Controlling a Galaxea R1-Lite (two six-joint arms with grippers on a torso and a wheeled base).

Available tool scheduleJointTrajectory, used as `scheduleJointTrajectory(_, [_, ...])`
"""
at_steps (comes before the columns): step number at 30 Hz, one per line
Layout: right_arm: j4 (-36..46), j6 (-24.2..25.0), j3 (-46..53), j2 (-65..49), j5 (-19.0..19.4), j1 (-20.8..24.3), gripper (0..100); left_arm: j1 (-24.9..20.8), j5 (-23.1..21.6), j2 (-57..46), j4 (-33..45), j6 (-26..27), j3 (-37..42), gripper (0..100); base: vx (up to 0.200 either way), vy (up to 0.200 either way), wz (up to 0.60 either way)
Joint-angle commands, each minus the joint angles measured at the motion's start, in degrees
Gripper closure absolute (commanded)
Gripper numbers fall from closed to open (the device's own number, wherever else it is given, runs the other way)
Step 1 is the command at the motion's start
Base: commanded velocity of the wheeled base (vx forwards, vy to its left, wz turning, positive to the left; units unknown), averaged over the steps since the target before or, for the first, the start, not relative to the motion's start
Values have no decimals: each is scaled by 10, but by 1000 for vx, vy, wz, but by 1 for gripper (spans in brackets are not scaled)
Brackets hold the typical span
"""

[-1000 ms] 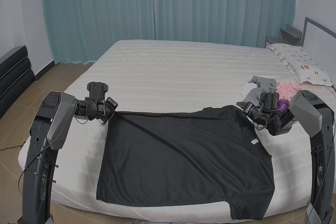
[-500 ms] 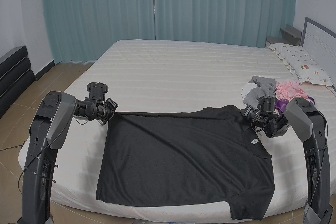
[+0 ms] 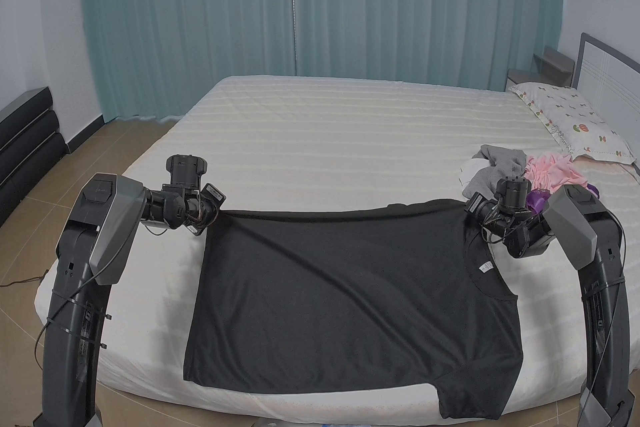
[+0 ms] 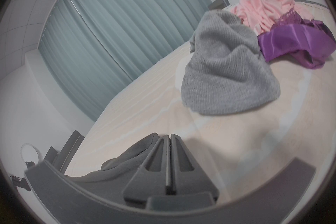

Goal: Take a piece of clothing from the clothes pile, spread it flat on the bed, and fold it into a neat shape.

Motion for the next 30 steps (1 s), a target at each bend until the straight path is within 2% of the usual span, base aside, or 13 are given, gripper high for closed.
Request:
scheduleJointTrajectory(1, [-5,0,-15,-3,-16,-10,100,-1,3,3,-1,0,-18,100,0,0,0])
scheduleJointTrajectory(20, [-34,-1,-53,21,-68,-12,100,0,10,18,-81,0,-24,100,0,0,0])
scheduleJointTrajectory(30, [-32,-3,-53,40,-70,-2,100,-3,5,32,-87,1,-24,100,0,0,0])
